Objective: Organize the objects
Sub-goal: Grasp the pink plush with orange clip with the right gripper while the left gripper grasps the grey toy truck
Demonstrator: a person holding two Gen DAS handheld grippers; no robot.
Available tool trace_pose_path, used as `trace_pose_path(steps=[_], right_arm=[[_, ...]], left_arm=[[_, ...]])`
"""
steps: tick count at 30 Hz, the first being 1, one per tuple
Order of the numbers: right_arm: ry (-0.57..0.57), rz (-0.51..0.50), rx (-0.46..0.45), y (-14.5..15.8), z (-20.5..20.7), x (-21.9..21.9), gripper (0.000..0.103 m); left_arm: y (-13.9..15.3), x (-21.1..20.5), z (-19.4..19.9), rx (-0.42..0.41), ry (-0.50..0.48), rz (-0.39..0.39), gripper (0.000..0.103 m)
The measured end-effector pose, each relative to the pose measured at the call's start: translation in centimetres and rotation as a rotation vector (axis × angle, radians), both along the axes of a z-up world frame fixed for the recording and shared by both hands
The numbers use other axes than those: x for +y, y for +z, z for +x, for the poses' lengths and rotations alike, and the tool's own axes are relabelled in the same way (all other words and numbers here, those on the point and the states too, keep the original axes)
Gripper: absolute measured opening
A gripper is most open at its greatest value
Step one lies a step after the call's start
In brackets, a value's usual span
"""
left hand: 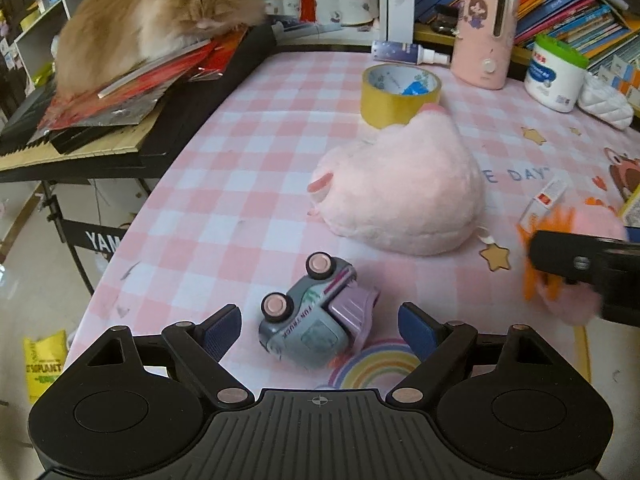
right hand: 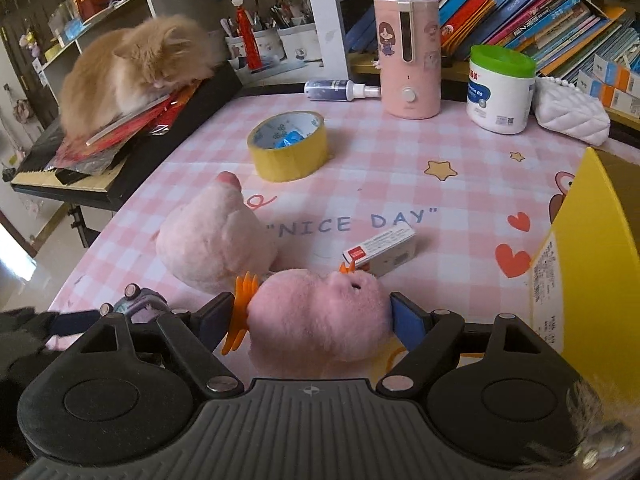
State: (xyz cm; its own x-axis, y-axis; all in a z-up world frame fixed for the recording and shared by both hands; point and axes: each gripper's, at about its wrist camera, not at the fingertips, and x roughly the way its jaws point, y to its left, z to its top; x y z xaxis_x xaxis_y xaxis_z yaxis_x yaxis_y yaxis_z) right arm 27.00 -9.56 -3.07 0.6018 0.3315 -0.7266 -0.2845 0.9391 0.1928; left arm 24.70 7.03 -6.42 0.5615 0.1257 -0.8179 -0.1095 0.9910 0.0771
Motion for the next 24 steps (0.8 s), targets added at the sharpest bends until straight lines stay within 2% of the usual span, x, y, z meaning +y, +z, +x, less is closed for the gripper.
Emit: trace_pose_path(steps=[2,3,4,5,7,12,24], right_arm=[[0.000,0.010,-0.007,0.1,0.0,-0.4,0.081],[-0.001,0.013,-0.009,0.2,-0.2,-0.5,0.081],[-0.003,0.015,-0.010,0.2,-0.2,-0.6,0.081],[-0.005,0.016,-0.008,0.2,-0.3,-0.8,0.081],[-0.011,0.013,-0.003,0.2,-0.3,-0.9,0.081],[-0.021,-0.009,0.007,0.2,-0.6,-0.8,0.081],[-0.033,-0.044,-0.009,0.9,-2.9,-0.3,0.081]], left_arm=[[-0.2,0.2,0.1,-0.001,0.012,-0.005,0.082],[-0.3,0.4,0.2,0.002,0.016,-0.015,0.073],[-0.4,0.6,0.2,0.006,0.023,-0.029,0.070],[-0.4,0.8,0.2,-0.001,0.023,-0.056,0.062],[-0.3,0.9,0.0,-0.009,0.017,-0.058,0.051],[0.4,1.1,-0.8,-0.026,0.004,-0.083,0.051],[5.0,1.4,-5.1,-0.145,-0.055,-0.180,0.051]])
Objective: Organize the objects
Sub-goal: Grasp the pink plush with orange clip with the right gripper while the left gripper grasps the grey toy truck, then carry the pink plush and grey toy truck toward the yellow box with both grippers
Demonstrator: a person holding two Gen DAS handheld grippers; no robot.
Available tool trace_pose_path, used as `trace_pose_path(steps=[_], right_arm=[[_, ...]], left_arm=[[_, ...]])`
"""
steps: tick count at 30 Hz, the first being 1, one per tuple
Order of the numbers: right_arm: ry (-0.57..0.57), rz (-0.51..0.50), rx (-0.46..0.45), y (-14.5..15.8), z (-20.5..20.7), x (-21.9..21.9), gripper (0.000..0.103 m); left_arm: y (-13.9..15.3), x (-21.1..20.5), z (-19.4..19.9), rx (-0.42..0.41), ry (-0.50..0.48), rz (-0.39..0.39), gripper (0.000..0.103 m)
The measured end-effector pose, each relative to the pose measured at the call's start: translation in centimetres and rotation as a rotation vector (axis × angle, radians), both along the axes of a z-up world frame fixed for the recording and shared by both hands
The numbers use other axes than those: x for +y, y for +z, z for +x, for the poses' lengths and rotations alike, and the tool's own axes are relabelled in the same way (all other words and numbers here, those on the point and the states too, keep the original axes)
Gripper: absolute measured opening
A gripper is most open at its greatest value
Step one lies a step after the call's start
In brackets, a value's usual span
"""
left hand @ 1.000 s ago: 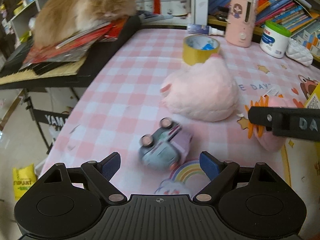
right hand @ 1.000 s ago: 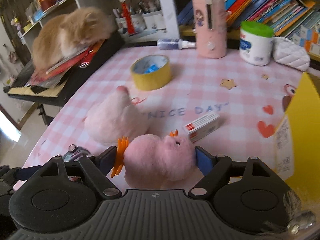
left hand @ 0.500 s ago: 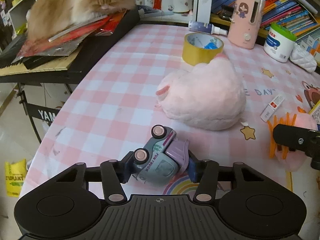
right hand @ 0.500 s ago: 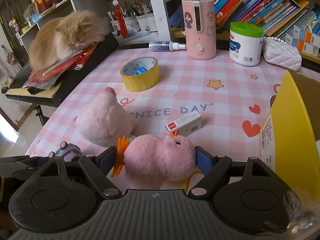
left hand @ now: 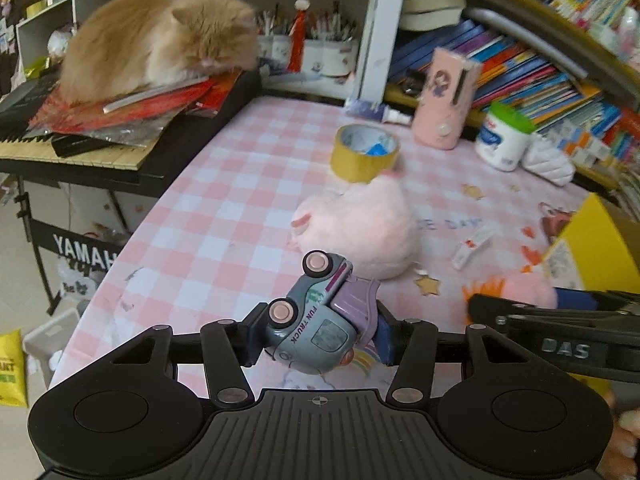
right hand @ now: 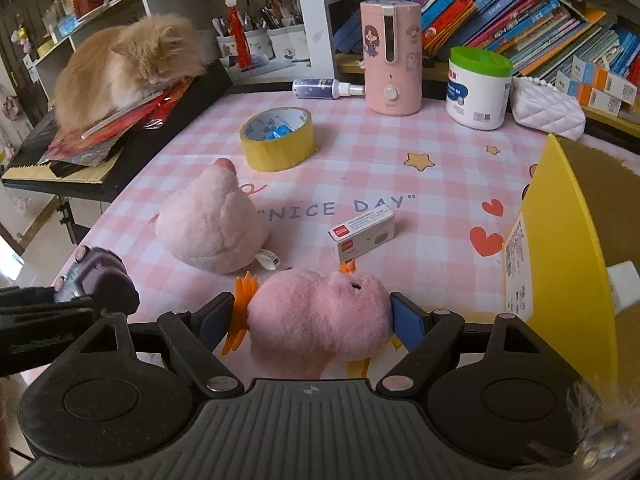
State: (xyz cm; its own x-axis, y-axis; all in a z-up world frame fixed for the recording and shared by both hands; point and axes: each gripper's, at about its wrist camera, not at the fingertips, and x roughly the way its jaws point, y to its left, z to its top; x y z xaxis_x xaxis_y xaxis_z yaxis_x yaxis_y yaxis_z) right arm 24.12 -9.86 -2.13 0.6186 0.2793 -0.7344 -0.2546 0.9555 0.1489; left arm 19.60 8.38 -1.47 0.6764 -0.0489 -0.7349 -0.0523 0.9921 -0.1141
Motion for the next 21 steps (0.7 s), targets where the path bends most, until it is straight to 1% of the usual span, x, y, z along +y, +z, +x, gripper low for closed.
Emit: trace_pose_path(steps=[4,8,13,21], right_arm=[[0.005,-0.008,-0.010,0.5,-1.7,0.3,0.081],[0.009,-0.013,-0.005,0.7,-3.3,0.9,0.081],[0.025,-0.027,-0.019,1.0,-6.0,1.5,0.081],[0.001,-0.034,-0.010,1.0,-10.6,1.7,0.081]], left_arm=[[0.1,-0.4,-2.1,-0.007,-0.037,0.003,0.051],[0.0,-0.2,-4.1,-0.013,-0.044,-0.006,0.051],[-0.3,0.2,-6.6,-0.019,-0.045,-0.021,0.051],[-0.3,0.7,-10.8,-0.010,-0.070,-0.051,0.051]])
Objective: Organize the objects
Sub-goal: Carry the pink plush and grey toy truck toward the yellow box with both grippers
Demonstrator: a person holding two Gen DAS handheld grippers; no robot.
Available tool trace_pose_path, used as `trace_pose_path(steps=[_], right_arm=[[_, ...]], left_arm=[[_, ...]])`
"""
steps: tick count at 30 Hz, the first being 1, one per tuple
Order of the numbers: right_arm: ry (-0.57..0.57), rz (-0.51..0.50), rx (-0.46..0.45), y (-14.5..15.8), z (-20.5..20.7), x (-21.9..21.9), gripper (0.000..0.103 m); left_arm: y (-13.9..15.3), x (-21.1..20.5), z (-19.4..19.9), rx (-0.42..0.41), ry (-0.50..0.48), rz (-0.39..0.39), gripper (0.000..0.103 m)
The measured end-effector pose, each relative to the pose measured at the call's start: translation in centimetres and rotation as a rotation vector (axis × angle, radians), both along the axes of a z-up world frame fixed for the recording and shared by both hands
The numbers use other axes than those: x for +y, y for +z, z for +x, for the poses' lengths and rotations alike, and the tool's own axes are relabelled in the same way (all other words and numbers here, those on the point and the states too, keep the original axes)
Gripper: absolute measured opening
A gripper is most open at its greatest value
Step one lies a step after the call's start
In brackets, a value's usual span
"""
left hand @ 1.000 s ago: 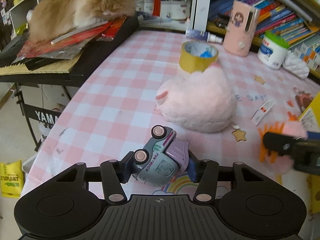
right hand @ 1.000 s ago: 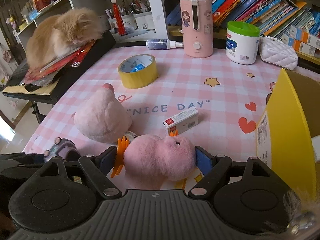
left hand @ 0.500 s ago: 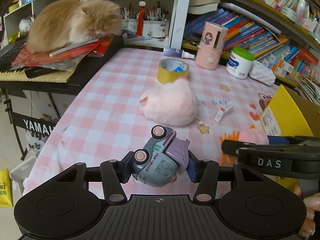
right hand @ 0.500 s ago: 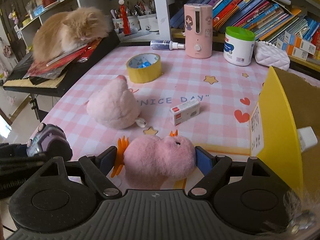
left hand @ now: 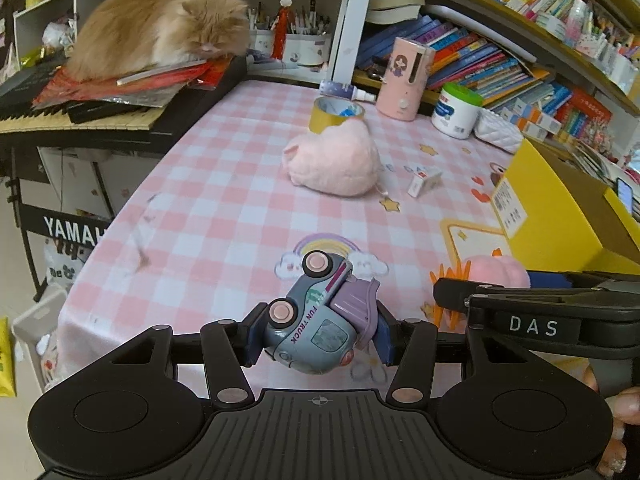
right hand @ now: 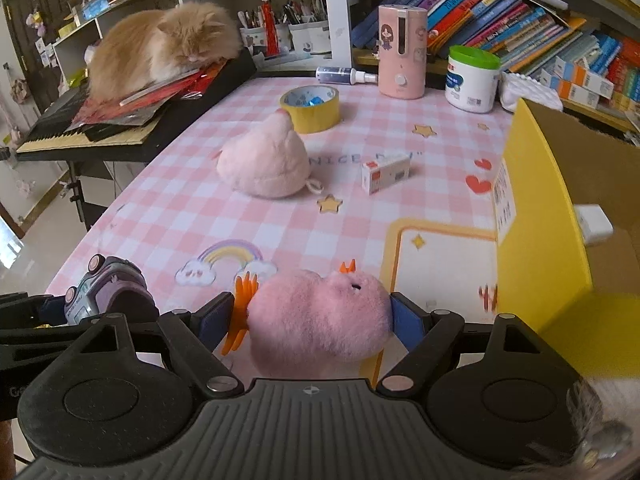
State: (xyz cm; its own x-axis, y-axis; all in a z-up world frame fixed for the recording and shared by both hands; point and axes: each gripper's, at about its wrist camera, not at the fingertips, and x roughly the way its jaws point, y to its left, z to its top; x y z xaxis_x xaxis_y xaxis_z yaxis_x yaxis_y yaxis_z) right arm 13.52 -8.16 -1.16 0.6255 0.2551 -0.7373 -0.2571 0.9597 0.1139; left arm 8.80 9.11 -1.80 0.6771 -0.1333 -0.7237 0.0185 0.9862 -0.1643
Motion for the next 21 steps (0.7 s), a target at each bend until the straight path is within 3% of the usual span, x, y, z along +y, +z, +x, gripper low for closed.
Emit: trace_pose_path(steps=[21], right_arm=[[-0.142,0.022,-0.003,0.0,-10.8,-1.9,0.081]], left_arm=[[0.2,-0.9,-8.1,-0.016,-0.121,-0.007,0.051]])
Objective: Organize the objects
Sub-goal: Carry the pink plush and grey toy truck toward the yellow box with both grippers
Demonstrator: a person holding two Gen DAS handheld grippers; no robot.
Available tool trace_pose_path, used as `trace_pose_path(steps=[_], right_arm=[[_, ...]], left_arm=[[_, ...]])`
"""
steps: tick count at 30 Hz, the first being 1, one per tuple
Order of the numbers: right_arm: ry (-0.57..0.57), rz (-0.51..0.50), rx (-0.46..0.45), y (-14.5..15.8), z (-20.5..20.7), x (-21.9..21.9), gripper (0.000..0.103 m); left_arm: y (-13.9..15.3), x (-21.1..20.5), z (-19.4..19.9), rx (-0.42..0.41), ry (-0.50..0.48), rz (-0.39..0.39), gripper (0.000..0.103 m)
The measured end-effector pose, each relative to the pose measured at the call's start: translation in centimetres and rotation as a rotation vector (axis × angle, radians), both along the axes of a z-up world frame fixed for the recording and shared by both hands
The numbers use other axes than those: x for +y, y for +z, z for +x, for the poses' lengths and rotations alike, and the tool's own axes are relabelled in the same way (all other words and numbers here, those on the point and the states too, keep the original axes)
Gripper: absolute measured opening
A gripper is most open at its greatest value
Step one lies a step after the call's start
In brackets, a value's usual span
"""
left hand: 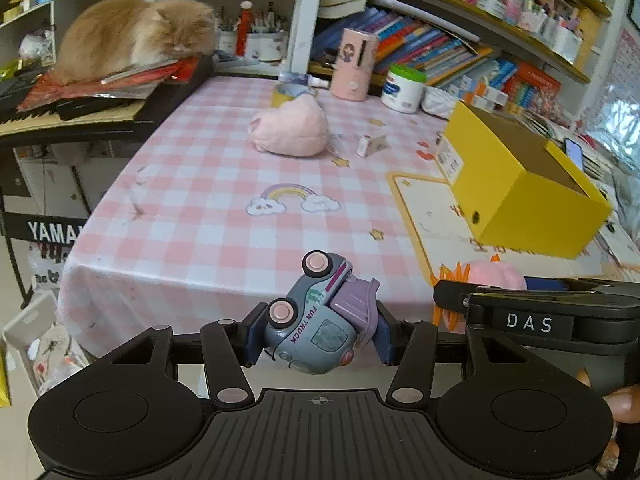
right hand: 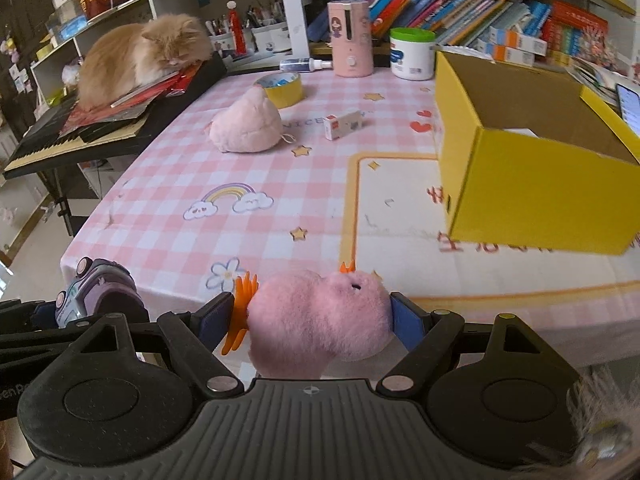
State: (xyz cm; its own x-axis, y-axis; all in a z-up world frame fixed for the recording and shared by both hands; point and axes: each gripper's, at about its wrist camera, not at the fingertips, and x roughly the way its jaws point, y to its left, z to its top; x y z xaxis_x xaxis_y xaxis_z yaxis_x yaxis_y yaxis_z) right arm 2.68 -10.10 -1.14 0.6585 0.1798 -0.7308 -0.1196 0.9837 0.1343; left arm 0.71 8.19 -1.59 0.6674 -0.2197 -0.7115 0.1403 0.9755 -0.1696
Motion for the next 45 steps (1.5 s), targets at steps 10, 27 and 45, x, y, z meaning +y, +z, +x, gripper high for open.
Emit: trace_pose_path(steps=[10,27,45], right_arm=[[-0.093,0.006,0.010,-0.4,-3.6,-1.9,0.081],[-0.303,0.011,0.019,-0.4,-6.8,-7.5,0.081],[-0.392,0.014,0.019,0.0,-5.8,-12.6,0.081]], left_arm=[[-0.3,-2.1,-1.3,0.012,-0.106,0.002,0.051],[-0.3,-8.2,-0.8,0.008,-0.306,0.008,0.051],[0.2,-13.0,1.4,-0.006,-0.379,0.018,0.051]])
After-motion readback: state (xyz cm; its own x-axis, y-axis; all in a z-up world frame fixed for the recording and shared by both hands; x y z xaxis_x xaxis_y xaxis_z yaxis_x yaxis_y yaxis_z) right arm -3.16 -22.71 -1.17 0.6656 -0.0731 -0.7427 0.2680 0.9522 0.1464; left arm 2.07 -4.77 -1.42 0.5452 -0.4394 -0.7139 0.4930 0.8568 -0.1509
